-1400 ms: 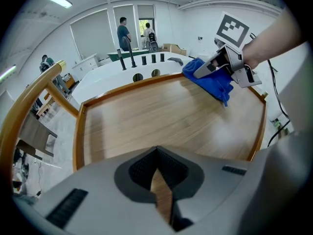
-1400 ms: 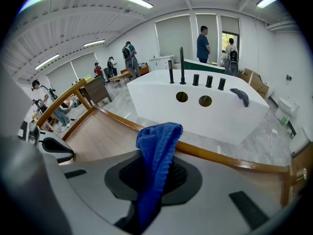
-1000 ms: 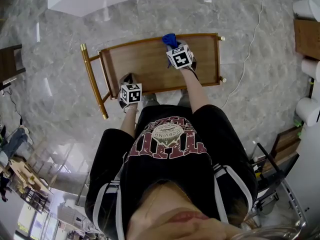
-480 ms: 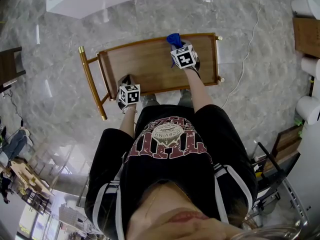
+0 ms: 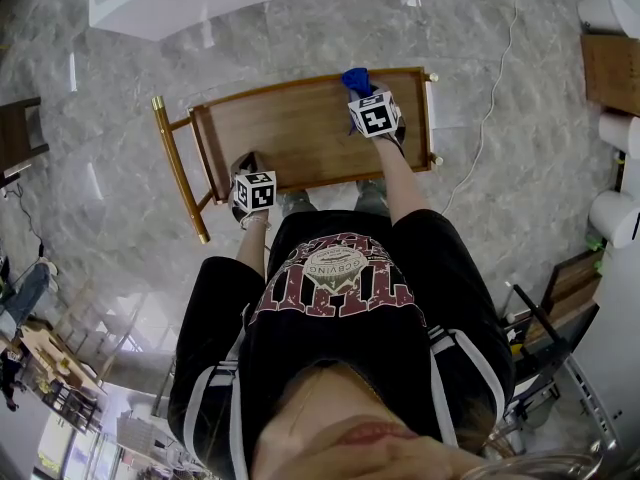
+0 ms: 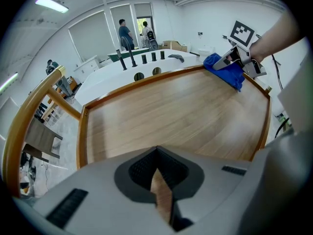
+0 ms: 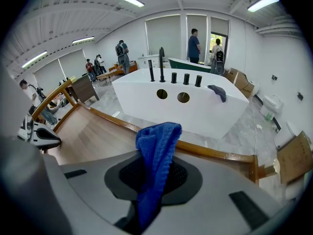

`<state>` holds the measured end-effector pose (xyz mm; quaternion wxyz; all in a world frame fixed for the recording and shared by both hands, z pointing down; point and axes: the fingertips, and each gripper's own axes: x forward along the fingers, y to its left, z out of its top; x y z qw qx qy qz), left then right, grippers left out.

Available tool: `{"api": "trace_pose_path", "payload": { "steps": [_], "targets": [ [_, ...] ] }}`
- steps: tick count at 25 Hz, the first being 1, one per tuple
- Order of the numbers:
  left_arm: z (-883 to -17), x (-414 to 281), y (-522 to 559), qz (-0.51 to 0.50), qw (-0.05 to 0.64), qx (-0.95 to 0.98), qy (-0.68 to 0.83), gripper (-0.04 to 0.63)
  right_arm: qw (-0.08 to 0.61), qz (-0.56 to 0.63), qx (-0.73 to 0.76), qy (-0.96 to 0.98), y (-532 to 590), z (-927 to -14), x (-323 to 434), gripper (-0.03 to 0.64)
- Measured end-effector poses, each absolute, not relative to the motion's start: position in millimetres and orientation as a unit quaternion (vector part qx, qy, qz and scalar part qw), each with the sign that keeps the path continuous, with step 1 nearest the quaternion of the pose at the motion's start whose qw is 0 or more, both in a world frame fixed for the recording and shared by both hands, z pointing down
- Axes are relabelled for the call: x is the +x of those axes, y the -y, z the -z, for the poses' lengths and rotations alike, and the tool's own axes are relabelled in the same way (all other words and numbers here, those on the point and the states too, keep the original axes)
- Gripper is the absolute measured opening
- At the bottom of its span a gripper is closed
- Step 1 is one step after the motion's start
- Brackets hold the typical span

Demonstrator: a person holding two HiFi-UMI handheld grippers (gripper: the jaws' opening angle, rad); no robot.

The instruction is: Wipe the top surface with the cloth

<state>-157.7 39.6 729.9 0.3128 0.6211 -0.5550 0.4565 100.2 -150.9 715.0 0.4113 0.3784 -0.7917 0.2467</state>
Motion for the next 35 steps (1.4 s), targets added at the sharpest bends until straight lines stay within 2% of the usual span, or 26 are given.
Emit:
{"api": "trace_pose_path", "payload": {
  "steps": [20, 23, 30, 35],
  "targets": [
    [-728.4, -156.0, -37.2, -0.462, 0.321, 0.6, 0.569, 0.046, 0.413, -0.252, 0.418, 0.769, 160.9, -717.5, 155.5, 0.057],
    [-720.2, -116.5, -14.4, -0.443, 0.317, 0.638, 0.545, 0.046, 0.406, -0.254, 0.423, 0.769, 161.2, -716.9, 155.8, 0.056],
    [-714.2, 40.2, 48.2, -0.389, 0.337, 0.744, 0.426, 0.046, 0.404, -0.259, 0.419, 0.771, 159.1, -719.0, 153.9, 0.056],
    [-729.5, 72.7, 40.1, -0.424, 0.323, 0.756, 0.379, 0.046, 0.405, -0.257, 0.419, 0.771, 161.7, -717.1, 158.0, 0.057]
  ]
}}
